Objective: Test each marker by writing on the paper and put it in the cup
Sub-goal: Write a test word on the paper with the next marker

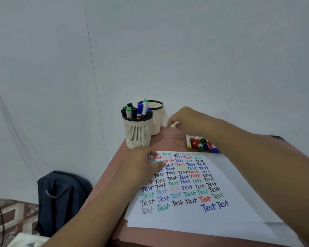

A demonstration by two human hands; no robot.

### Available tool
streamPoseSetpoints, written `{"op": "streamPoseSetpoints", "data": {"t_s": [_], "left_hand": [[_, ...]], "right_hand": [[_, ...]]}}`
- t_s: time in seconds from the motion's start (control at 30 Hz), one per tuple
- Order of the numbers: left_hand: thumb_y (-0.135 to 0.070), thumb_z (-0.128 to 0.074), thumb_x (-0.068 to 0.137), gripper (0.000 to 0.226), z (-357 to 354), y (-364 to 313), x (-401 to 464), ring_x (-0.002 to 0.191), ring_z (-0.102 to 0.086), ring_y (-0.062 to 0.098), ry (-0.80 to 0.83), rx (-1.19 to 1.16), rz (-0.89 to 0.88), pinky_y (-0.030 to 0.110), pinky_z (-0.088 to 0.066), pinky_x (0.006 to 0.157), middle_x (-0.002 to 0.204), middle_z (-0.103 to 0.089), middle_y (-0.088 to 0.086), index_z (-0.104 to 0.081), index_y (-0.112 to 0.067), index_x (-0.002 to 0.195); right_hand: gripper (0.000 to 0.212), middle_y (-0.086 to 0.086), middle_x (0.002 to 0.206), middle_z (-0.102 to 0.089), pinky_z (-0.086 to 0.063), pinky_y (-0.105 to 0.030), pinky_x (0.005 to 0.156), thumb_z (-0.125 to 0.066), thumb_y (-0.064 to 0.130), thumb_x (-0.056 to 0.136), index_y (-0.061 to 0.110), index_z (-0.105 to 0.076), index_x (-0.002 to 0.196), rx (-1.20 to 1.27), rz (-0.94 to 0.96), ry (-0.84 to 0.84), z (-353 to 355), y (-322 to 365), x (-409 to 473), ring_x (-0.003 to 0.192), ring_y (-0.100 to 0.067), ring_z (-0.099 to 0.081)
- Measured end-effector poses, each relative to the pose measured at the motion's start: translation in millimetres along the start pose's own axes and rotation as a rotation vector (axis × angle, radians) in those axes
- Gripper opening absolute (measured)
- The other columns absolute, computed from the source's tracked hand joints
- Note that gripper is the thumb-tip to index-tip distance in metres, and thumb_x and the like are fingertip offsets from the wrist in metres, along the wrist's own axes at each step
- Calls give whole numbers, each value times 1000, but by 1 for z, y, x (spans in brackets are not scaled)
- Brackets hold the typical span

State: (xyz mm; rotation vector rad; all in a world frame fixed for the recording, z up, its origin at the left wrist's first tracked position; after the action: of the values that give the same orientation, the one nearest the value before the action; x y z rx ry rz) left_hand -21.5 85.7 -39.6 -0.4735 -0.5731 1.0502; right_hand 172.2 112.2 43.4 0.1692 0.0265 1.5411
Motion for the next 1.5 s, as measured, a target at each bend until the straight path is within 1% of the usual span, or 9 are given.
{"op": "streamPoseSetpoints", "data": {"t_s": [0.2, 0.33, 0.57, 0.67, 0.77, 1.03, 1.13, 1.27, 1.5], "left_hand": [[-59, -74, 81, 40, 1, -3, 0, 85, -54, 2, -13, 26, -7, 23, -44, 69, 109, -62, -14, -66, -36, 112], [-58, -74, 81, 38, 1, -3, 0, 84, -56, 4, -6, 36, 1, 24, -44, 68, 108, -61, -14, -66, -36, 110], [-59, -75, 79, 39, 0, -1, 2, 79, -49, -6, -16, 32, -2, 19, -41, 65, 105, -59, -14, -66, -36, 110], [-60, -75, 79, 41, 0, -1, 2, 85, -52, 0, -25, 32, 0, 22, -40, 67, 109, -60, -13, -67, -35, 111], [-60, -75, 79, 44, 0, 0, 3, 93, -52, 4, -31, 25, 0, 24, -41, 73, 116, -62, -12, -67, -34, 113], [-57, -72, 83, 48, 4, -5, 2, 111, -50, 8, -89, 47, -56, 26, -42, 87, 125, -57, -12, -62, -30, 121], [-56, -71, 85, 48, 4, -7, 2, 110, -51, 6, -92, 21, -74, 26, -44, 89, 125, -58, -14, -59, -32, 124], [-53, -69, 88, 58, 4, -12, -1, 124, -45, 4, -111, 4, -133, 23, -36, 98, 138, -51, -16, -49, -33, 138], [-47, -59, 97, 57, 4, -22, -6, 121, -41, 4, -107, -46, -258, 25, -33, 95, 134, -46, -16, -38, -32, 148]], "right_hand": [[31, -1, 156, -31, -34, -55, 111, -58, 48, 98, 66, -57, 123, -238, -125, 262, -34, -40, -20, 140, -39, -31], [31, -1, 151, -40, -35, -58, 108, -67, 50, 85, 74, -55, 101, -265, -64, 272, -45, -43, -23, 142, -39, -31], [38, 10, 103, -49, -43, -55, 102, -62, 27, 92, 55, -58, 117, -319, 38, 202, -49, -43, -21, 135, -37, -41], [30, -3, 120, -56, -44, -52, 101, -63, 24, 96, 37, -68, 122, -333, 64, 155, -47, -38, -24, 129, -37, -46], [25, -8, 137, -51, -46, -47, 100, -62, 30, 98, 40, -68, 121, -332, 132, 66, -45, -31, -28, 123, -36, -50], [18, 3, 100, -67, -45, -30, 81, -56, 20, 104, 30, -65, 116, 165, 135, -225, -8, -21, -45, 92, -11, -56], [14, 5, 107, -73, -46, -25, 73, -56, 22, 105, 27, -67, 113, 496, 78, -383, 14, -21, -64, 83, -13, -62], [16, 8, 106, -77, -59, -47, 89, -57, 21, 105, 34, -66, 105, 767, 38, -467, 21, -24, -79, 99, -27, -70], [15, -4, 102, -79, -62, -34, 84, -53, 12, 106, 21, -65, 104, 1087, 18, -479, 17, -12, -100, 103, -19, -73]]}}
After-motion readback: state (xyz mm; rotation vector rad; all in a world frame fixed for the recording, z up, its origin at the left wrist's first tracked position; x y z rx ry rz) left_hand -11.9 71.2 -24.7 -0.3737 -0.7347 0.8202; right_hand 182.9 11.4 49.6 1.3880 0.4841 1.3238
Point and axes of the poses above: each hand's wrist, its own x-axis towards the middle knuckle, its own z-axis out of the back of the hand, y = z × x, the point moved 7 cm from there along x, towards the middle knuckle
